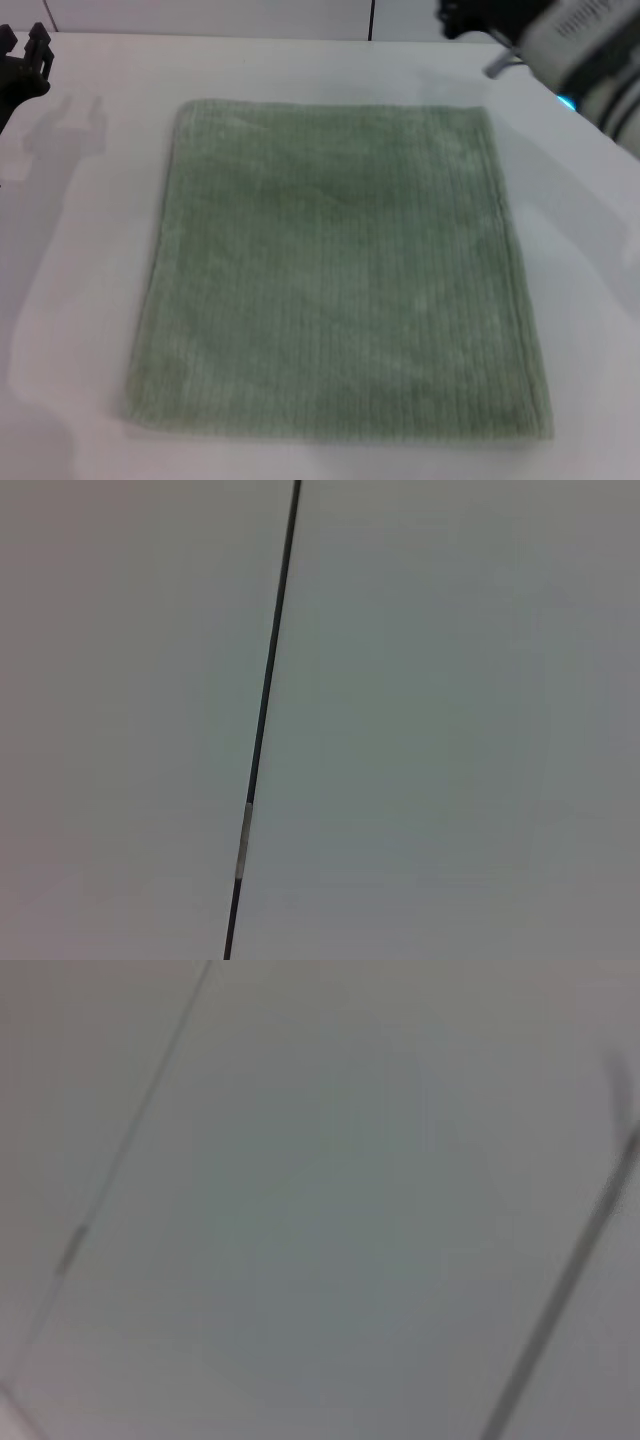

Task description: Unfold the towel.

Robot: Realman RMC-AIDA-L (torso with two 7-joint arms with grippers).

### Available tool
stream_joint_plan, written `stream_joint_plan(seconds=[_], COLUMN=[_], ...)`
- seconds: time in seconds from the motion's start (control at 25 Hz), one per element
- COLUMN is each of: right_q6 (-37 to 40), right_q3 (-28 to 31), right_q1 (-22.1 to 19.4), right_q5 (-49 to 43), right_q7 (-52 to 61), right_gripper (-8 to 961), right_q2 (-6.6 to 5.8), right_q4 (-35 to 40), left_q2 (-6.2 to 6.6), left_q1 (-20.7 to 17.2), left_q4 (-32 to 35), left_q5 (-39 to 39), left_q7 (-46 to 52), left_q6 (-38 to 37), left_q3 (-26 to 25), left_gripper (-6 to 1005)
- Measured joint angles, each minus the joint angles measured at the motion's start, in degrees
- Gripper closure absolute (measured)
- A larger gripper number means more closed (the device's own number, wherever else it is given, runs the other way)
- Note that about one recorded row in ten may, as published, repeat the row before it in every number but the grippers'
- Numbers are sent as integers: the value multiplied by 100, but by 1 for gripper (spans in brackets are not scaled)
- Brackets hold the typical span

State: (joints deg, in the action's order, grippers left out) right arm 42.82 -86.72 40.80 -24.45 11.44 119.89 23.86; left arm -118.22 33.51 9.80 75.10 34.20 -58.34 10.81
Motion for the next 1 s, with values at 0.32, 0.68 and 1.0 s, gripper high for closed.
stream_joint_plan(seconds=[0.32,0.68,1.0], right_q6=[1534,2478,3065], right_q3=[-411,-86,24], right_q1=[-803,-1225,-1454], right_q5=[2585,3817,3764], right_q7=[-1338,-1361,-1309], right_gripper=[954,937,895], right_q2=[0,0,-39], right_q4=[-547,-1478,-1838], left_q2=[-10,-24,-26], left_q1=[39,17,-23], left_q4=[-162,-756,-827], left_q5=[-186,-531,-521], left_q7=[-359,-1121,-1150], left_q6=[68,82,32], left_q3=[-9,-523,-569], left_gripper=[556,545,513])
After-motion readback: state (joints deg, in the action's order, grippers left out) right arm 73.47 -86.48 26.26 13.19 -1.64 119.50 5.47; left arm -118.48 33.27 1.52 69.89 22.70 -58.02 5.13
